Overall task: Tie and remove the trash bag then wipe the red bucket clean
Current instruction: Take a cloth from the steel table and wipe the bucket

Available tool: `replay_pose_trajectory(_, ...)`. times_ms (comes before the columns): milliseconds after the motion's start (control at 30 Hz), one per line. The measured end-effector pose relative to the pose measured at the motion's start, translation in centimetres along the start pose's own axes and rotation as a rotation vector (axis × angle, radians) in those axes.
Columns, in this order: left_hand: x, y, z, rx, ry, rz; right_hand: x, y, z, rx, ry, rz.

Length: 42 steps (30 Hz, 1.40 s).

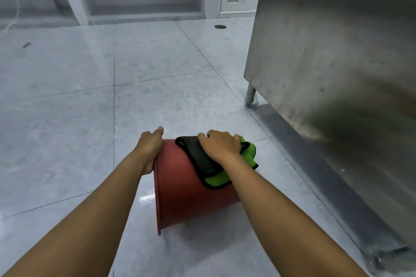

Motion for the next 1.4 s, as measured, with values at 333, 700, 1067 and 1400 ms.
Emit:
replay_pose_trajectory(333,-0.9,1.2,0.7,-0.045,0.125,-0.064,11.3,3.9,0.3,0.261,-0.571,0.496)
replay_pose_trajectory(700,11.4,6.9,5.2,0.0,-0.34,0.557,10.0,3.3,-8.4,0.352,-0.491,0.497)
replay_pose_trajectory(1067,7.7,9.4,13.3,-0.051,-1.111,0.719,8.1,3.9,-16.1,0.448,-0.541,0.386)
replay_pose_trajectory(1400,5.9,9.6,15.0,-0.087,-1.196,0.735,7.4,3.1,-15.2,0.39,-0.526,0.312)
Point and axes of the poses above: each hand's wrist, its own y-axis away from the middle knuckle, its own z-axis out of the palm, x = y × z, the point moved 9 cm from there along -y, towards the middle knuckle, and after that the axes turned 2 degrees about z, right-handed, at the moved point
